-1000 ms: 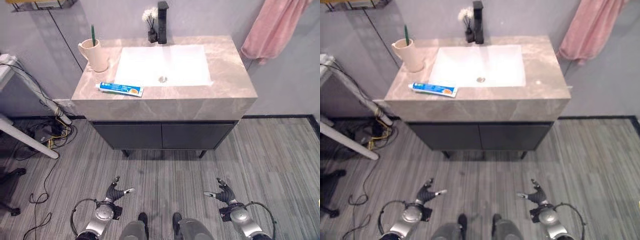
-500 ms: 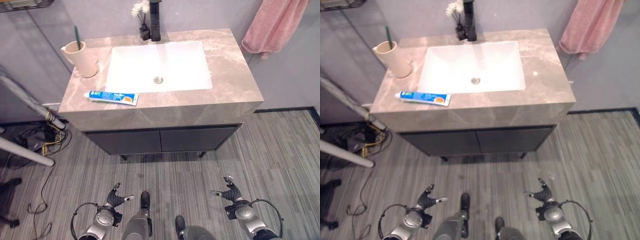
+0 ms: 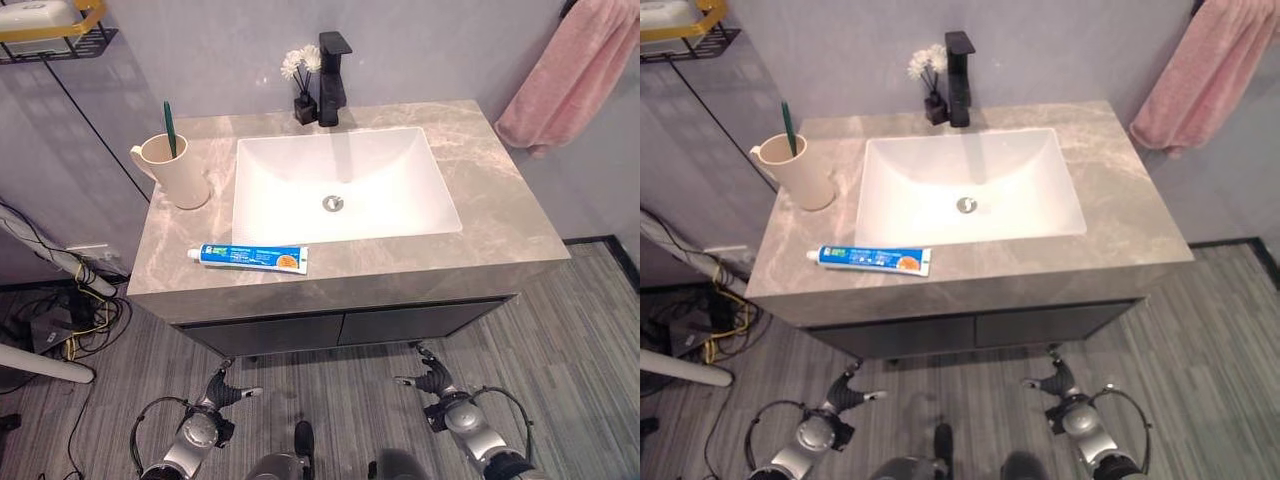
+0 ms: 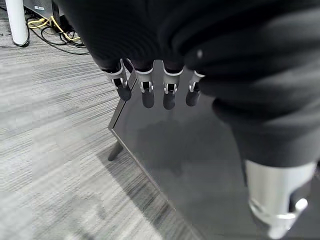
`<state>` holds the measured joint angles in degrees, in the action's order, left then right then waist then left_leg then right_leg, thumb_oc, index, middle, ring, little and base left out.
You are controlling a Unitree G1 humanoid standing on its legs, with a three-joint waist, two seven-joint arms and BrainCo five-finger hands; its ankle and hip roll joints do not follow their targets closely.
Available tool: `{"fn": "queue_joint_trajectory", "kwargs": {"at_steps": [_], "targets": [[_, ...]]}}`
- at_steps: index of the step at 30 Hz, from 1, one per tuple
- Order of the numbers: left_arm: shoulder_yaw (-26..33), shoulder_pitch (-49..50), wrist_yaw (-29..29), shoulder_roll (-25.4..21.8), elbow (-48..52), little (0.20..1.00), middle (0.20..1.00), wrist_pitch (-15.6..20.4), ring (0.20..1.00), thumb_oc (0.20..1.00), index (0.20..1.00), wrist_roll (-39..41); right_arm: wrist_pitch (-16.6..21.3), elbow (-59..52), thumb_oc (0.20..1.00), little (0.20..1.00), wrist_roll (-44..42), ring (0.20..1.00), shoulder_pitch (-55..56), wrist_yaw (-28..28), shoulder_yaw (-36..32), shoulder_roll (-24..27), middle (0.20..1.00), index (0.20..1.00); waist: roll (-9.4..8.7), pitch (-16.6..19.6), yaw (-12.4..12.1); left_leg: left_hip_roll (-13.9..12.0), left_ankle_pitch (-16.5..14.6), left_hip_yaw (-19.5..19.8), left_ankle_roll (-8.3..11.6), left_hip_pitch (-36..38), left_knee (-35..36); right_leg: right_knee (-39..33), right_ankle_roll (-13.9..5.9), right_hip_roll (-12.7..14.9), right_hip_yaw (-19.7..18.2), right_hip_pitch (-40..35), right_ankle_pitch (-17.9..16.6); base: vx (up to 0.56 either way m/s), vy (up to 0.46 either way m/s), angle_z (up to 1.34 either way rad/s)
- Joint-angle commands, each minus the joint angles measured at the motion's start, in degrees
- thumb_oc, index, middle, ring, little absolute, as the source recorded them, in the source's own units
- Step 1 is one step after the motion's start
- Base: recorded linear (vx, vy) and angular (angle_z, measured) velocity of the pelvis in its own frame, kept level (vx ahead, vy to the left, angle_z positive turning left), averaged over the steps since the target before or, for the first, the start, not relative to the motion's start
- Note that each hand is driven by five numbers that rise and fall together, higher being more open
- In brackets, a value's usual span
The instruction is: Put brush and paste in cup on sink, flatten towel.
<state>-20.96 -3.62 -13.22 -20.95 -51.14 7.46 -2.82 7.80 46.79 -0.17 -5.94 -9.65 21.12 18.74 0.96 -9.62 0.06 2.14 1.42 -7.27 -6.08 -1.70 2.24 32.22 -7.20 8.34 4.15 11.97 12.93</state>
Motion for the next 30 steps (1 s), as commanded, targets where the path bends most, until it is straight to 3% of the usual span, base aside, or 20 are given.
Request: {"fn": "queue_joint_trajectory", "kwargs": {"at_steps": [1,4,6,9,15,23,30], "targets": [[1.91,-0.52,-0.51,-0.8,0.23,1.0,1.0,2.21,1.0,1.0,1.0,-0.54,1.1,-2.28,1.0,1.0,0.43,1.0,0.92,0.16,-0.3,2.27,1.0,1.0,-0.12,-0.3,1.63,0.41,0.07,2.75,3.97,-2.34,-3.88,-14.26,-0.1,-1.13,-1.25,-0.91,-14.41,0.15,-0.069,0.15],[1.67,-0.63,-0.3,-0.42,-0.18,1.0,1.0,2.38,1.0,1.0,1.0,-0.81,0.78,-2.46,1.0,1.0,0.67,1.0,1.52,0.07,-1.31,2.73,1.0,1.0,-0.83,-0.5,2.87,0.62,-1.39,4.31,4.67,-0.21,-4.33,-20.3,-1.66,-0.01,-6.41,0.21,-19.24,0.16,-0.098,0.15],[1.38,-0.54,0.04,-0.62,-0.08,1.0,1.0,2.51,1.0,1.0,1.0,-1.38,0.81,-3.04,1.0,1.0,0.19,1.0,2.7,0.42,-2.24,3.19,1.0,1.0,-2.28,-0.07,3.33,0.84,-2.9,5.4,5.46,0.8,-5.53,-24.78,-1.99,-0.42,-7.49,-0.83,-19.41,0.19,-0.184,0.42],[1.16,-0.68,0.02,-0.17,-2.26,1.0,1.0,2.49,1.0,1.0,1.0,-2.15,0.77,-1.04,1.0,1.0,0.96,1.0,2.19,0.99,-1.56,3.3,1.0,1.0,-2.94,1.65,2.31,0.11,-3.21,6.26,6.06,1.6,-5.18,-26.26,-1.36,-1.46,-6.7,-3.73,-18.25,0.14,-0.187,0.38],[-0.35,0.95,1.81,-1.65,-0.01,1.0,1.0,3.26,1.0,1.0,1.0,-3.96,0.76,2.96,1.0,1.0,1.56,1.0,1.42,1.79,-1.68,5.09,1.0,1.0,-2.53,3.46,1.56,-1.59,-2.47,8.35,7.4,2.07,-3.65,-28.78,-0.34,-2.17,-3.69,-7.05,-17.1,0.07,-0.139,0.14],[-0.92,6.25,4.25,-9.7,10.37,1.0,1.0,5.11,1.0,1.0,1.0,-9.06,1.96,3.98,1.0,1.0,0.43,1.0,1.0,3.3,-2.45,6.81,1.0,1.0,-1.41,3.89,0.38,-2.99,-0.34,11.17,8.71,2.07,-0.28,-29.33,0.09,-1.88,-0.55,-8.2,-16.02,0.01,-0.053,0.19],[6.58,17.25,8.09,-22.26,32.19,1.0,1.0,7.95,1.0,1.0,1.0,-6.26,2.56,8.02,1.0,1.0,-1.14,1.0,-0.48,4.72,-2.83,6.78,1.0,1.0,0.16,3.99,-1.98,-3.15,1.42,13.9,9.59,1.56,1.91,-30.43,-0.19,-0.99,3.14,-9.29,-15.94,0.01,-0.014,0.31]]}}
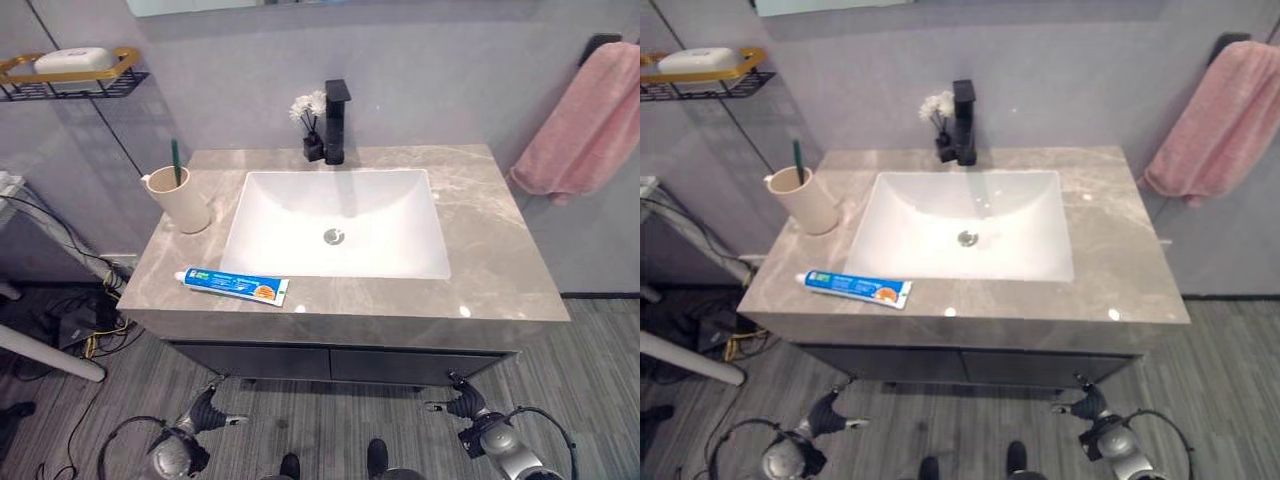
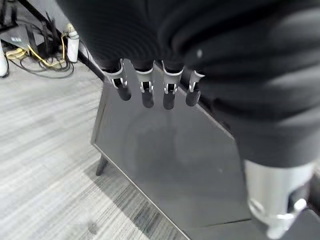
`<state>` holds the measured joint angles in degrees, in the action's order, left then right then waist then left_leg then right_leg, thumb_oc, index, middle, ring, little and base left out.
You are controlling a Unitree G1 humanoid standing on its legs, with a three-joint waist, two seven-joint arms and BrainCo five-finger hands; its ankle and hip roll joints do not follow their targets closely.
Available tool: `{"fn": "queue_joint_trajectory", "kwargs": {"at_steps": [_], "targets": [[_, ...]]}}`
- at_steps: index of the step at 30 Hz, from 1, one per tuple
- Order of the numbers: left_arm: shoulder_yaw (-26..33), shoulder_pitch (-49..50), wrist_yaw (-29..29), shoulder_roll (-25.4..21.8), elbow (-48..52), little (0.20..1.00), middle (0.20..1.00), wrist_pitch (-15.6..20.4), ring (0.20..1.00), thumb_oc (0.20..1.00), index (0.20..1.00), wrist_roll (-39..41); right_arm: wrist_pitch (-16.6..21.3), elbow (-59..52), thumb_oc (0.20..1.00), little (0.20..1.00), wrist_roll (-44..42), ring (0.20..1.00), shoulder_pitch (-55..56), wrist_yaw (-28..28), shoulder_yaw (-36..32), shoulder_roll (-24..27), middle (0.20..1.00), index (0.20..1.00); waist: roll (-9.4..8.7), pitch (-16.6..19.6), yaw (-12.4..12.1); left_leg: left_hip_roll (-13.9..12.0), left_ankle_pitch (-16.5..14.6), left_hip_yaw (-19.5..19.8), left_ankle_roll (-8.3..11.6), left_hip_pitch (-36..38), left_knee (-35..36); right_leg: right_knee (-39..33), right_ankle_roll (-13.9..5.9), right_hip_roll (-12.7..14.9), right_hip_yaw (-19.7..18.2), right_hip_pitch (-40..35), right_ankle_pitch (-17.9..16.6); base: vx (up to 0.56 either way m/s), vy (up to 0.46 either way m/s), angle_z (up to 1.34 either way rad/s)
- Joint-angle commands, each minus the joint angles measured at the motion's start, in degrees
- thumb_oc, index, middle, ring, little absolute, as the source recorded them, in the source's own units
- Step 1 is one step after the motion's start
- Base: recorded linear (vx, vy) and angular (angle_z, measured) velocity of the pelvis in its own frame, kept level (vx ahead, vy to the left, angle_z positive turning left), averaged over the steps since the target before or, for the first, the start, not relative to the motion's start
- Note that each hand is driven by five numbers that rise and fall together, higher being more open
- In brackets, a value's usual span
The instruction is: Put brush and paste in cup on sink, flatten towel.
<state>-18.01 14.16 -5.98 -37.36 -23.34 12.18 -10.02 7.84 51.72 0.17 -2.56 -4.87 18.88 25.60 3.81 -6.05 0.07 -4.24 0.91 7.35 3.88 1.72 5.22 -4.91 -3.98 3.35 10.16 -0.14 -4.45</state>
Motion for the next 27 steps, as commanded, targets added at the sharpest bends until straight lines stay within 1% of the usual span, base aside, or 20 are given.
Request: {"fn": "queue_joint_trajectory", "kwargs": {"at_steps": [1,2,3,5,7,8,9,10,12,13,15,17,19,20,21,22,27], "targets": [[5.42,1.05,1.41,-8.72,8.7,1.0,1.0,3.73,1.0,1.0,1.0,1.71,2.48,4.04,1.0,1.0,-1.23,1.0,-4.17,-0.06,-0.47,-0.2,1.0,1.0,-2.45,0.48,-2.35,3.29,1.98,-0.5,-0.37,-1.89,-0.93,6.5,-3.47,4.08,-2.67,2.64,1.36,-0.01,0.002,0.17],[8.07,2.73,2.51,-12.41,14.48,1.0,1.0,4.09,1.0,1.0,1.0,4.16,2.25,5.7,1.0,1.0,-1.1,1.0,-4.7,-0.13,-0.36,-0.63,1.0,1.0,-2.14,0.51,-2.75,3.44,2.43,-0.43,-0.38,-2.3,-0.99,6.13,-3.6,4.31,-2.47,2.65,0.63,0.02,0.002,0.12],[10.43,4.36,4.05,-14.11,17.82,1.0,1.0,4.38,1.0,1.0,1.0,8.32,2.12,5.86,1.0,1.0,-0.77,1.0,-4.73,-0.4,-0.14,-0.74,1.0,1.0,-1.95,0.69,-2.87,3.32,2.04,-0.58,-0.42,-1.94,-0.77,5.78,-3.73,4.26,-2.49,2.25,0.83,-0.01,0.013,0.23],[14.23,5.4,6.68,-19.84,24.56,1.0,1.0,5.01,1.0,1.0,1.0,11.67,1.95,6.1,1.0,1.0,0.64,1.0,-4.33,0.29,0.83,-0.7,1.0,1.0,-1.63,0.79,-3.09,3.47,2.5,-0.73,-0.46,-2.08,-0.65,5.2,-3.83,4.41,-2.51,2.21,0.07,0.02,0.014,0.21],[19.25,7.17,7.82,-23.59,29.83,1.0,1.0,5.67,1.0,1.0,1.0,15.33,1.72,5.36,1.0,1.0,2.02,1.0,-3.62,1.35,2.11,-0.32,1.0,1.0,-1.56,1.21,-3.3,3.38,2.01,-0.92,-0.41,-1.54,-0.39,4.56,-3.94,4.36,-2.74,1.6,0.24,0.05,0.004,0.03],[19.97,7.89,7.96,-23.68,30.27,1.0,1.0,5.5,1.0,1.0,1.0,15.49,1.7,5.33,1.0,1.0,2.04,1.0,-3.65,1.36,2.27,-0.46,1.0,1.0,-1.71,1.18,-3.18,3.37,1.98,-0.97,-0.41,-1.46,-0.38,4.5,-3.94,4.34,-2.78,1.52,0.22,0.0,0.0,0.0],[23.0,7.18,7.21,-24.6,32.46,1.0,1.0,6.48,1.0,1.0,1.0,19.57,1.66,5.38,1.0,1.0,2.17,1.0,-2.79,1.63,2.37,-0.6,1.0,1.0,-1.69,1.62,-3.2,3.34,1.98,-1.05,-0.38,-1.32,-0.23,3.98,-3.99,4.41,-2.96,1.25,-0.04,0.0,0.0,0.0],[23.29,7.46,7.27,-24.63,32.62,1.0,1.0,6.41,1.0,1.0,1.0,19.66,1.66,5.38,1.0,1.0,2.17,1.0,-2.82,1.63,2.44,-0.66,1.0,1.0,-1.75,1.61,-3.15,3.34,1.97,-1.07,-0.38,-1.29,-0.23,3.94,-3.99,4.4,-2.98,1.22,-0.07,0.0,0.0,0.0],[25.05,5.28,5.72,-24.82,32.04,1.0,1.0,6.98,1.0,1.0,1.0,20.46,1.48,5.56,1.0,1.0,1.73,1.0,-1.9,1.51,2.0,-1.06,1.0,1.0,-1.82,1.82,-2.89,3.31,1.88,-1.29,-0.32,-1.2,-0.22,3.45,-4.07,4.48,-3.16,1.02,-0.31,0.0,0.0,0.0],[25.53,3.7,4.65,-24.15,30.74,1.0,1.0,7.32,1.0,1.0,1.0,21.2,1.44,5.38,1.0,1.0,1.36,1.0,-1.47,1.42,1.77,-1.29,1.0,1.0,-1.94,1.89,-2.55,3.29,1.84,-1.44,-0.32,-1.2,-0.22,3.26,-4.1,4.48,-3.25,1.08,-0.52,0.0,0.0,0.0],[24.63,0.5,2.63,-23.17,26.78,1.0,1.0,7.08,1.0,1.0,1.0,19.41,1.4,4.76,1.0,1.0,0.8,1.0,-0.66,1.38,1.34,-1.7,1.0,1.0,-2.04,1.9,-2.16,3.21,1.74,-2.01,-0.31,-1.22,-0.22,2.77,-4.14,4.48,-3.9,1.14,-0.92,-0.01,0.011,-0.02],[24.53,-2.11,1.59,-24.99,25.05,1.0,1.0,6.62,1.0,1.0,1.0,15.45,1.57,4.04,1.0,1.0,0.42,1.0,-0.23,1.42,0.96,-1.89,1.0,1.0,-2.15,1.94,-1.62,3.21,1.56,-2.86,-0.32,-1.37,-0.22,2.2,-4.34,4.47,-4.8,1.53,-1.51,-0.02,0.03,-0.13],[24.18,-4.79,0.82,-25.14,23.21,1.0,1.0,6.38,1.0,1.0,1.0,14.59,1.52,3.61,1.0,1.0,-0.18,1.0,0.52,1.29,0.34,-2.19,1.0,1.0,-2.29,1.95,-0.89,3.15,1.34,-3.82,-0.31,-1.43,-0.22,1.53,-4.56,4.52,-5.63,1.9,-2.17,-0.01,0.022,-0.25],[23.77,-5.22,0.76,-25.16,23.02,1.0,1.0,6.43,1.0,1.0,1.0,14.56,1.49,3.57,1.0,1.0,-0.18,1.0,0.59,1.29,0.18,-2.16,1.0,1.0,-2.27,1.94,-1.16,3.14,1.31,-3.95,-0.32,-1.41,-0.22,1.49,-4.56,4.5,-5.76,1.93,-2.22,0.0,0.057,-0.31],[21.6,-9.09,0.12,-24.85,19.59,1.0,1.0,5.91,1.0,1.0,1.0,12.28,1.12,3.84,1.0,1.0,0.65,1.0,1.33,0.88,-0.4,-2.01,1.0,1.0,-2.3,1.89,-0.17,3.26,0.87,-5.49,-0.57,-1.18,-0.22,0.79,-5.01,4.65,-7.3,2.33,-2.97,0.0,0.049,-0.3],[21.29,-9.42,0.07,-24.84,19.44,1.0,1.0,5.95,1.0,1.0,1.0,12.25,1.11,3.81,1.0,1.0,0.65,1.0,1.38,0.88,-0.52,-1.98,1.0,1.0,-2.28,1.88,-0.36,3.25,0.85,-5.58,-0.58,-1.16,-0.22,0.77,-5.01,4.65,-7.39,2.34,-2.99,0.0,0.074,-0.35],[16.86,-14.94,-0.84,-23.8,13.23,1.0,1.0,5.19,1.0,1.0,1.0,8.37,0.83,2.61,1.0,1.0,0.62,1.0,3.13,0.78,-2.17,-1.72,1.0,1.0,-2.12,1.42,1.13,3.84,0.1,-8.15,-1.06,-0.73,-0.22,0.78,-5.79,5.11,-10.18,3.61,-3.87,0.01,0.07,-0.36]]}}
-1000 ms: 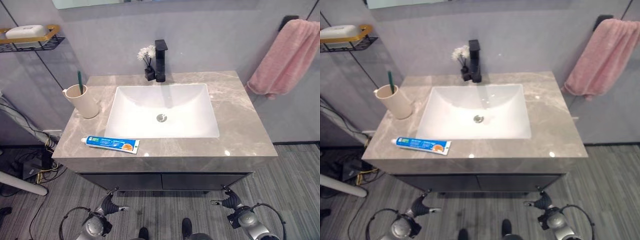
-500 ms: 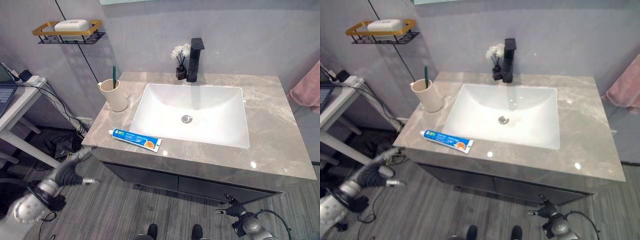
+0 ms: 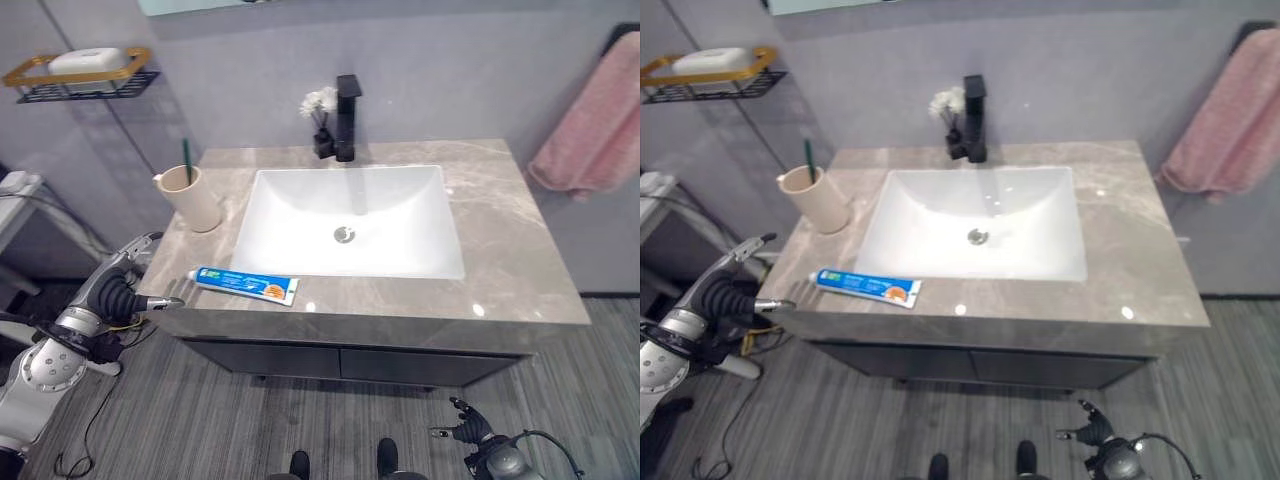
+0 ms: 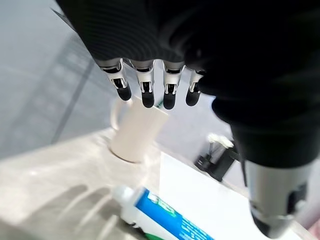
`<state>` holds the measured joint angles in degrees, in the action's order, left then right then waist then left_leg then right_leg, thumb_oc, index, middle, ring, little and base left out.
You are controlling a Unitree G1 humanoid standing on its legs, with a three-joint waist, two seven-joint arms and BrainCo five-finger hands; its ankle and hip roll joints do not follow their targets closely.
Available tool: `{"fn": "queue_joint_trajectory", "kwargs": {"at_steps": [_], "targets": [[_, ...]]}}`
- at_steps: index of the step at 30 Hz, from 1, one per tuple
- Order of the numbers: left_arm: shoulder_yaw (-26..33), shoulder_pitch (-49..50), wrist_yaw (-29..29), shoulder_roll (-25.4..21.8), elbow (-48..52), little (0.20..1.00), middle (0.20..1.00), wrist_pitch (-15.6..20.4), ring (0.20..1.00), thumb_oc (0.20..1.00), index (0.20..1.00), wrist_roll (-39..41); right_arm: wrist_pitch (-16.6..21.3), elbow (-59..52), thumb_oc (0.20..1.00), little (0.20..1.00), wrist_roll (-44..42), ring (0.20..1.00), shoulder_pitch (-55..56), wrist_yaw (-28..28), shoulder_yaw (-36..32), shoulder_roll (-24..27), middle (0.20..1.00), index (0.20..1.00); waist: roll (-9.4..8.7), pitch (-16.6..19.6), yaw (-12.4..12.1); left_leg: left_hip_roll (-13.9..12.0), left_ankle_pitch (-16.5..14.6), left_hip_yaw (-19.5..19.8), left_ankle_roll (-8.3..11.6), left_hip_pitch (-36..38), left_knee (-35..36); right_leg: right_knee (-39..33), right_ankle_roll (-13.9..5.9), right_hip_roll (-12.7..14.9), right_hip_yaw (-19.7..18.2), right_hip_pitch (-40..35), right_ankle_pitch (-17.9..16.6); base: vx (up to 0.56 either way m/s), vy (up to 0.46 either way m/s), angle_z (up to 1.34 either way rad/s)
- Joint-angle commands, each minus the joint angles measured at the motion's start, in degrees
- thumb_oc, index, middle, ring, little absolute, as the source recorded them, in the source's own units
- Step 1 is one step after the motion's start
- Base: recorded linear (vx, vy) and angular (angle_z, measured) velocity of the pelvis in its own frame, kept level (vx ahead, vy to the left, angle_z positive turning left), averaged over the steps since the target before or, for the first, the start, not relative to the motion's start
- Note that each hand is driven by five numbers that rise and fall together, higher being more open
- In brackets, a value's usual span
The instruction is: Put brush and paste in cup on sink, flatten towel.
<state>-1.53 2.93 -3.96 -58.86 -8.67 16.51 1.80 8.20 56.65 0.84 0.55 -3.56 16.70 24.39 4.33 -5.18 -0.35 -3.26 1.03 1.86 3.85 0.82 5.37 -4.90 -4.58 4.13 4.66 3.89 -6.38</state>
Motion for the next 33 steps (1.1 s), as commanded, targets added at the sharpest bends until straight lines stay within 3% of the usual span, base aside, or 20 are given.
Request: {"fn": "queue_joint_trajectory", "kwargs": {"at_steps": [1,6,14,27,33], "targets": [[-1.47,-5.8,-3.62,-0.89,-4.6,1.0,1.0,0.43,1.0,1.0,1.0,-4.9,0.37,-1.84,1.0,1.0,0.24,1.0,0.13,-0.91,-0.15,-0.78,1.0,1.0,-2.48,0.46,2.3,3.01,-0.24,-3.28,-1.19,0.29,-0.37,0.72,-5.47,4.47,-5.5,-0.11,-2.18,0.02,0.086,-0.29],[-6.46,-11.07,-3.99,2.26,-10.14,1.0,1.0,-0.23,1.0,1.0,1.0,-7.6,0.15,-2.45,1.0,1.0,1.81,1.0,0.62,-1.07,0.5,-1.57,1.0,1.0,-2.25,0.41,3.64,3.42,-0.84,-5.32,-1.58,0.49,-0.37,0.5,-6.21,4.66,-7.41,0.91,-2.93,0.01,0.057,-0.29],[-8.81,-12.97,-4.74,3.98,-15.07,1.0,1.0,-0.69,1.0,1.0,1.0,-10.92,0.34,-3.87,1.0,1.0,3.34,1.0,1.55,-1.72,0.66,-1.66,1.0,1.0,-2.5,0.63,4.62,3.75,-1.31,-7.24,-1.8,0.61,-0.37,0.09,-6.83,4.74,-9.27,1.88,-3.59,0.01,0.034,-0.2],[-9.73,-13.22,-4.96,5.36,-17.5,1.0,1.0,-1.05,1.0,1.0,1.0,-12.45,0.66,-3.56,1.0,1.0,3.27,1.0,1.98,-2.37,0.05,-1.05,1.0,1.0,-2.8,1.25,4.71,3.44,-1.54,-6.9,-1.61,0.83,-0.37,-0.1,-6.69,4.56,-8.28,1.28,-3.06,0.0,0.003,-0.01],[-13.1,-13.95,-7.16,4.02,-18.29,1.0,1.0,-0.94,1.0,1.0,1.0,-20.85,1.46,-4.52,1.0,1.0,3.41,1.0,2.3,-3.19,0.15,-0.94,1.0,1.0,-3.24,1.27,4.51,3.02,-1.3,-6.48,-1.31,0.55,-0.37,-0.1,-6.5,4.42,-7.68,1.12,-2.77,0.0,0.0,0.0]]}}
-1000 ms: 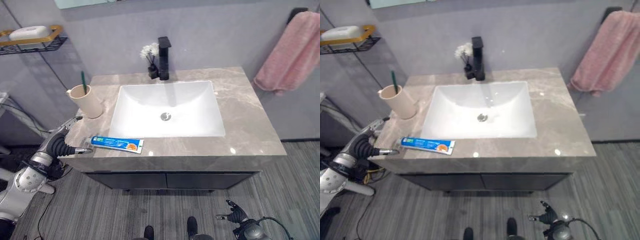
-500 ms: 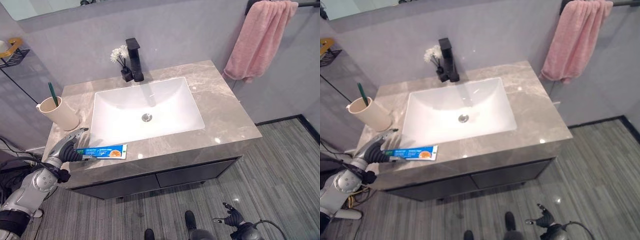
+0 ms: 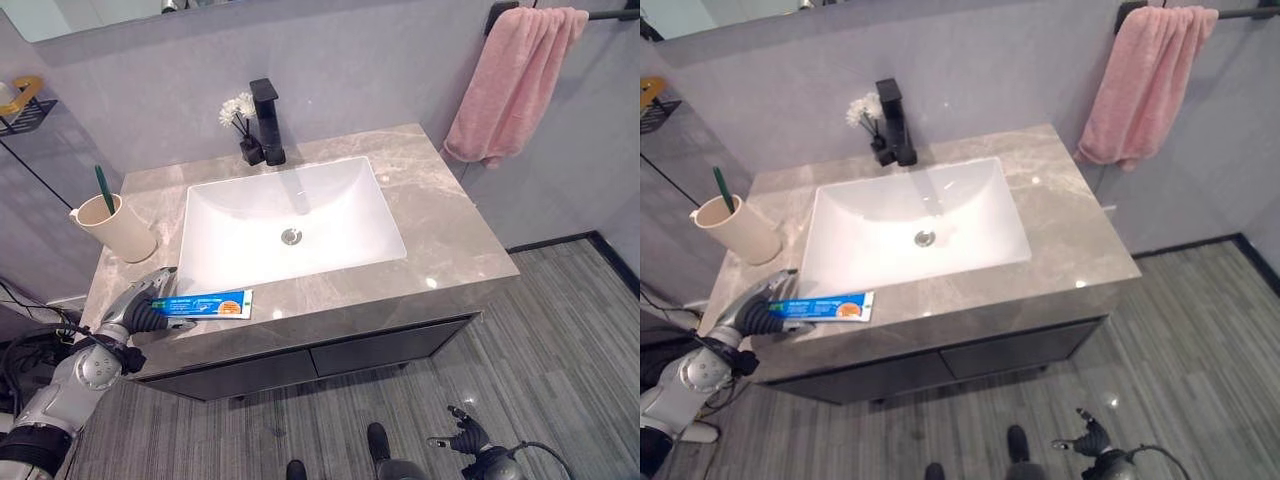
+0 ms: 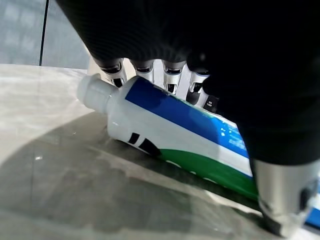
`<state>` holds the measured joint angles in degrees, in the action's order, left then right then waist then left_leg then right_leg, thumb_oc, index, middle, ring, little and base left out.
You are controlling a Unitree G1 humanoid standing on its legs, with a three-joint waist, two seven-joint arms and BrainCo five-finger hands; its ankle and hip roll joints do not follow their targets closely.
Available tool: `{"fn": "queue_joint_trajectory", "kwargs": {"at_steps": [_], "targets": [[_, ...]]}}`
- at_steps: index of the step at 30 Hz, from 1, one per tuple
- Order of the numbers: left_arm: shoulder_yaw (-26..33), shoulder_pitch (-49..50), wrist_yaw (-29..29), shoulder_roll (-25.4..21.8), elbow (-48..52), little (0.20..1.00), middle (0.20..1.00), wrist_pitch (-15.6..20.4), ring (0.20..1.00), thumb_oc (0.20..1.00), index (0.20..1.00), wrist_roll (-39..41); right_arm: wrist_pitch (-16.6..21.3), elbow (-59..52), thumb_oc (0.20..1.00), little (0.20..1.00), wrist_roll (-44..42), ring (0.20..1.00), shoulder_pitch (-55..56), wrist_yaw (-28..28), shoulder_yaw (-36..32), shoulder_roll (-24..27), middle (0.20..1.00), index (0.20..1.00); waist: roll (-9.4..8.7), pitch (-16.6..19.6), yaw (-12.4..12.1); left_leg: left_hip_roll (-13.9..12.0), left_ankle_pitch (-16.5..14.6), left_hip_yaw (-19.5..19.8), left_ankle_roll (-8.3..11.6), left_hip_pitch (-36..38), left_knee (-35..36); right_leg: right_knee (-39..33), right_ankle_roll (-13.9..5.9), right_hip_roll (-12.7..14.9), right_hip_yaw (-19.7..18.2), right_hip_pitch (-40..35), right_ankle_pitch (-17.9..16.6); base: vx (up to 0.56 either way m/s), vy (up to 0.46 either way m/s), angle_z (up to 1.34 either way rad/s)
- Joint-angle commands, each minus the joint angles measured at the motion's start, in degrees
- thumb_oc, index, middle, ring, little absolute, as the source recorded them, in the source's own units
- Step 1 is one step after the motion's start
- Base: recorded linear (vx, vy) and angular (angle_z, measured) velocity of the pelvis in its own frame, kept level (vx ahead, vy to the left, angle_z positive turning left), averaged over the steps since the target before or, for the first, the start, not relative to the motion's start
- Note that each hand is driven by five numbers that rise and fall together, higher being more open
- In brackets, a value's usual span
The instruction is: Put brush and paste in cup on sink, flatten towel.
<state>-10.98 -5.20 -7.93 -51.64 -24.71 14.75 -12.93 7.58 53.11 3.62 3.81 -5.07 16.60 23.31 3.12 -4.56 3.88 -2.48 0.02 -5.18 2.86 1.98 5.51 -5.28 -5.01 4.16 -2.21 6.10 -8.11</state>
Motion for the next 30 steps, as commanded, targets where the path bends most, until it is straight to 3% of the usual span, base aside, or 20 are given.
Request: {"fn": "queue_joint_trajectory", "kwargs": {"at_steps": [1,4,5,6,7,14,21,30], "targets": [[-4.2,-5.88,-3.51,-3.02,-2.32,1.0,1.0,0.78,1.0,1.0,1.0,-6.97,2.15,-1.04,1.0,1.0,0.64,1.0,-0.92,-1.84,0.17,0.13,1.0,1.0,-2.1,0.64,0.26,2.2,-0.29,0.62,-0.29,-0.68,-0.51,0.28,-6.06,4.4,-0.73,-1.06,-1.02,0.01,-0.015,0.04],[-5.31,-6.11,-4.32,-2.75,-2.81,1.0,1.0,0.6,1.0,1.0,1.0,-9.05,2.23,-1.25,1.0,1.0,0.62,1.0,-0.84,-2.11,-0.02,0.18,1.0,1.0,-2.19,0.65,0.29,2.12,-0.28,0.78,-0.27,-0.73,-0.51,0.28,-6.06,4.4,-0.5,-1.07,-0.91,0.01,-0.004,0.05],[-5.98,-6.31,-4.73,-2.81,-3.12,0.849,0.849,0.58,0.849,0.849,0.849,-10.29,2.31,-0.96,1.0,1.0,0.72,1.0,-0.98,-2.34,0.13,0.16,1.0,1.0,-2.24,0.59,0.25,2.12,-0.3,0.86,-0.27,-0.74,-0.51,0.28,-6.04,4.38,-0.42,-1.11,-0.85,0.01,-0.006,0.1],[-6.83,-6.18,-5.66,-2.29,-3.56,0.464,0.464,0.33,0.464,0.464,0.464,-12.3,2.42,-0.93,1.0,1.0,0.83,1.0,-1.06,-2.63,0.33,0.0,1.0,1.0,-2.4,0.51,0.3,2.11,-0.34,0.91,-0.26,-0.74,-0.51,0.28,-5.93,4.32,-0.38,-1.13,-0.75,0.01,-0.007,0.11],[-7.26,-6.2,-5.93,-2.08,-3.4,0.222,0.222,-0.05,0.222,0.222,0.222,-13.14,2.43,-1.4,1.0,1.0,0.91,1.0,-1.01,-2.7,0.38,0.0,1.0,1.0,-2.43,0.44,0.36,2.06,-0.32,0.89,-0.25,-0.77,-0.51,0.28,-5.92,4.27,-0.36,-1.09,-0.72,0.01,-0.007,0.08],[-11.5,-6.97,-7.78,-0.15,-5.72,0.2,0.2,-1.0,0.2,0.2,0.2,-19.66,2.54,-1.02,1.0,1.0,1.03,1.0,-1.17,-3.71,0.62,-0.02,1.0,1.0,-2.78,0.31,0.48,1.85,-0.44,0.7,-0.22,-0.71,-0.51,0.28,-5.81,4.11,-0.35,-1.11,-0.58,0.0,0.0,0.0],[-14.69,-5.93,-8.32,5.34,-9.23,0.2,0.2,-1.65,0.2,0.2,0.2,-22.24,2.38,-0.48,1.0,1.0,1.54,1.0,-1.12,-4.63,0.61,-0.14,1.0,1.0,-3.16,0.49,0.68,1.59,-0.65,0.75,-0.2,-0.31,-0.51,0.28,-5.41,3.84,-0.48,-1.63,0.08,0.0,0.0,0.0],[-12.46,-4.06,-10.33,8.43,-8.88,0.2,0.2,-2.18,0.2,0.2,0.2,-20.45,2.11,1.39,1.0,1.0,1.11,1.0,-1.11,-5.36,0.36,-0.72,1.0,1.0,-3.48,0.89,0.25,1.12,-0.76,1.32,0.01,0.62,-0.51,0.28,-5.02,3.55,0.4,-3.08,0.88,0.0,0.0,0.0]]}}
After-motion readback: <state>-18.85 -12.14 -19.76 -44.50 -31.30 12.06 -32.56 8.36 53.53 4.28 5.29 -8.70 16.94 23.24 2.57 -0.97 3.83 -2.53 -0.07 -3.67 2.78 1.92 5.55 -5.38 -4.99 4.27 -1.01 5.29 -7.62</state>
